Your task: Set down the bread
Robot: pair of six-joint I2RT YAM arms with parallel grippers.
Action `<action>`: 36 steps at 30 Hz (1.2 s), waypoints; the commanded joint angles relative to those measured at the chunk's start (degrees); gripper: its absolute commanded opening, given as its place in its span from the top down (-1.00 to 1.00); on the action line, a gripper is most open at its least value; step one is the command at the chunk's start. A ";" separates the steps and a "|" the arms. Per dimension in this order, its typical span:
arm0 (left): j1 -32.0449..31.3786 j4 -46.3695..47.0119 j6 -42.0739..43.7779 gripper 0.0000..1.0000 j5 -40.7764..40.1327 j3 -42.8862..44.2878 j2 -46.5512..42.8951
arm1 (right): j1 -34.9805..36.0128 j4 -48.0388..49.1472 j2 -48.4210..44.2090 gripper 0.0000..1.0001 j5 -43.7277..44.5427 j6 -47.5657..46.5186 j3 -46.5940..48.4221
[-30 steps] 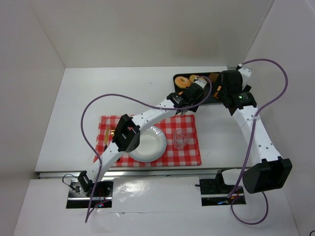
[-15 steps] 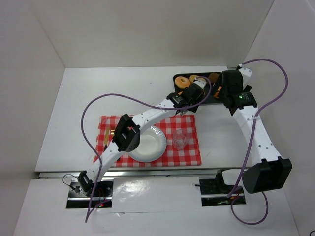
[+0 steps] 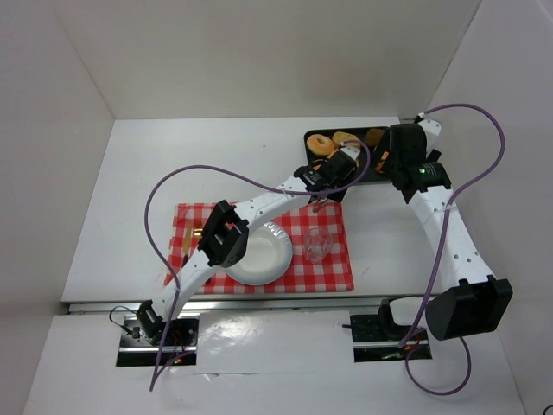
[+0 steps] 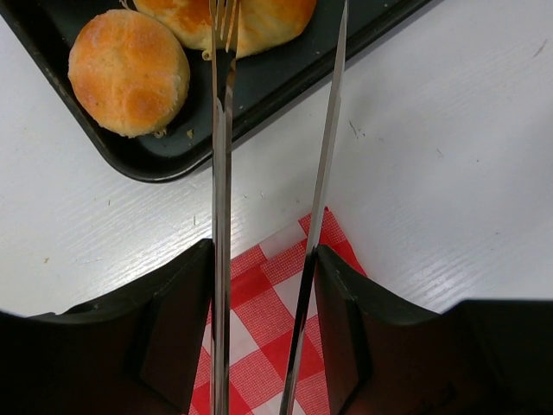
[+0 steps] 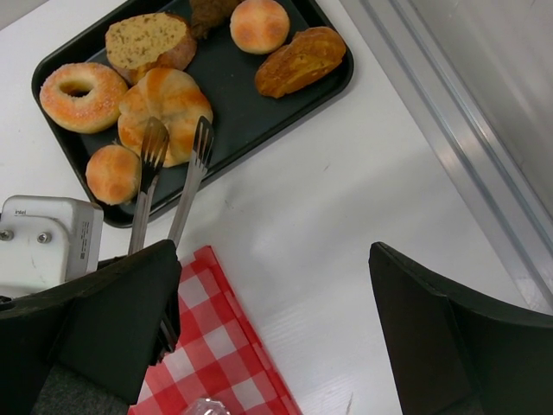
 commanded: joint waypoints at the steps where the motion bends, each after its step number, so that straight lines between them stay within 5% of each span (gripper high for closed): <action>1: -0.11 1.23 0.37 -0.21 -0.73 -0.33 -0.52 | -0.46 1.71 -1.10 -0.99 0.19 -0.45 -0.30; 22: -0.11 1.23 -0.86 -0.21 -2.48 -1.48 -2.19 | -0.46 2.24 -2.15 -0.99 -0.33 -0.45 -1.35; 36: -0.11 1.23 0.19 0.36 -0.55 0.27 -2.71 | -0.99 2.24 -2.15 -0.99 -0.33 -0.45 -1.35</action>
